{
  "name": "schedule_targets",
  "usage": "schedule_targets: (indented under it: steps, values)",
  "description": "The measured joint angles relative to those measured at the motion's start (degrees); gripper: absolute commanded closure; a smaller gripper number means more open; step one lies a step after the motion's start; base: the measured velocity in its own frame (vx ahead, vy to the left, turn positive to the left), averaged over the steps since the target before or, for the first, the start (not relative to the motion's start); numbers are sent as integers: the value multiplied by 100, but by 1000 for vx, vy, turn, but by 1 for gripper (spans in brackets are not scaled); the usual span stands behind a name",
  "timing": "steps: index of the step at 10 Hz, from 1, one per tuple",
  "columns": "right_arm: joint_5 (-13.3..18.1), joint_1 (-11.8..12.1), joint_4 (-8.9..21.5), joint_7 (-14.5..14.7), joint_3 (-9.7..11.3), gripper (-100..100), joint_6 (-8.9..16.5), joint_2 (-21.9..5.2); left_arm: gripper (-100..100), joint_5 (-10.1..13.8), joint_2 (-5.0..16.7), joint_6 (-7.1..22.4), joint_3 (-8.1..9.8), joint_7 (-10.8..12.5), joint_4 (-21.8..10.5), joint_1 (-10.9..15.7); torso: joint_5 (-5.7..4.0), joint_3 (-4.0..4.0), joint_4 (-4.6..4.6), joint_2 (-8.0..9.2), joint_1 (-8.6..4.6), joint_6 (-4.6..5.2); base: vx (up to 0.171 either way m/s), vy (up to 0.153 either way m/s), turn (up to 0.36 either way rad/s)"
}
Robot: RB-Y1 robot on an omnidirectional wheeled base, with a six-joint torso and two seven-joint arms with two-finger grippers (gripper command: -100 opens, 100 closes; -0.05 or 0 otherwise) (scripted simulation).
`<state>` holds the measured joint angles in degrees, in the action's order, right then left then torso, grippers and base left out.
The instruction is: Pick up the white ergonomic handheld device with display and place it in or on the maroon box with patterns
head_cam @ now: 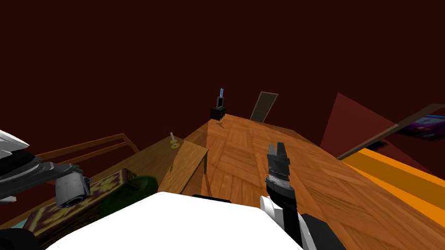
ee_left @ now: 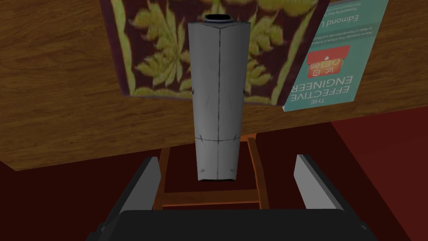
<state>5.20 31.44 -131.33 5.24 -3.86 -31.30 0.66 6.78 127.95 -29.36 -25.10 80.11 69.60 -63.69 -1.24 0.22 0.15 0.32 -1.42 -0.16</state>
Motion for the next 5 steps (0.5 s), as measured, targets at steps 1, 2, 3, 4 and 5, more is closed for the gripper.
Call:
schedule_targets:
  steps: [1, 2, 3, 4, 5]
  values:
    - [0, 0, 0, 0, 0, 0, 0, 0, 0, 0, -2, 1, -2, -3, 0, 1, -3, -6, -2, -9, -9, 1, 0, 0, 0]
    - [0, 0, 0, 0, 0, 0, 0, 0, 0, 0, -2, 1, -2, -2, 0, 1, -4, -8, -4, -13, -13, 1, 0, 0, 0]
    - [0, 0, 0, 0, 0, 0, 0, 0, 0, 0, -2, 1, -2, -2, 0, 1, -4, -9, -4, -15, -14, 1, 0, 0, 0]
    - [0, 0, 0, 0, 0, 0, 0, 0, 0, 0, -2, 1, -2, -2, 0, 1, -5, -10, -4, -16, -15, 1, 0, 0, 0]
    - [0, 0, 0, 0, 0, 0, 0, 0, 0, 0, -2, 1, -2, -2, 0, 1, -5, -10, -4, -16, -15, 1, 0, 0, 0]
